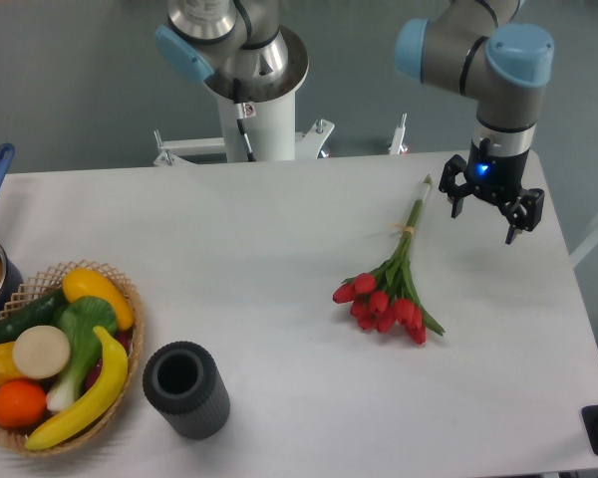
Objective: Pick up the flowers from the table
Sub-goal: 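Move the open gripper over the green tulip stems and lower it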
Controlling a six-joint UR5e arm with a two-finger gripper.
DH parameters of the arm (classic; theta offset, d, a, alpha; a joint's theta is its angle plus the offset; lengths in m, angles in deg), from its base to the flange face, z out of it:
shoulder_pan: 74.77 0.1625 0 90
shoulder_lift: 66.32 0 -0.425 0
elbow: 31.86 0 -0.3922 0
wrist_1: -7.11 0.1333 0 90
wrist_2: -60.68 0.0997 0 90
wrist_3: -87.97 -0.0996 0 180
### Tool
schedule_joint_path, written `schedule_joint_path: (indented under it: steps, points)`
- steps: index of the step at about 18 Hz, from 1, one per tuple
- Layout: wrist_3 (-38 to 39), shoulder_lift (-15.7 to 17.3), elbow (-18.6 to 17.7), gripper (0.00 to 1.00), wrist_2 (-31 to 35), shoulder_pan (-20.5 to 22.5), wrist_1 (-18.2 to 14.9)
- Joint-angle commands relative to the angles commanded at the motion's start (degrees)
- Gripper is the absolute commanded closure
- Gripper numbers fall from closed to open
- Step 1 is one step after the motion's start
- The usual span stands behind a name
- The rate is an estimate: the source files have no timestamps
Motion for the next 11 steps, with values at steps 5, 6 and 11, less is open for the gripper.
schedule_joint_path:
  steps: [5,6,11]
  points:
    - [12.74,0.00,-1.14,0.00,-4.66,-0.70,0.26]
    - [13.28,0.00,-1.58,0.00,-4.57,-0.88,0.44]
    - [15.30,-0.44,-3.69,0.00,-4.75,-1.76,0.97]
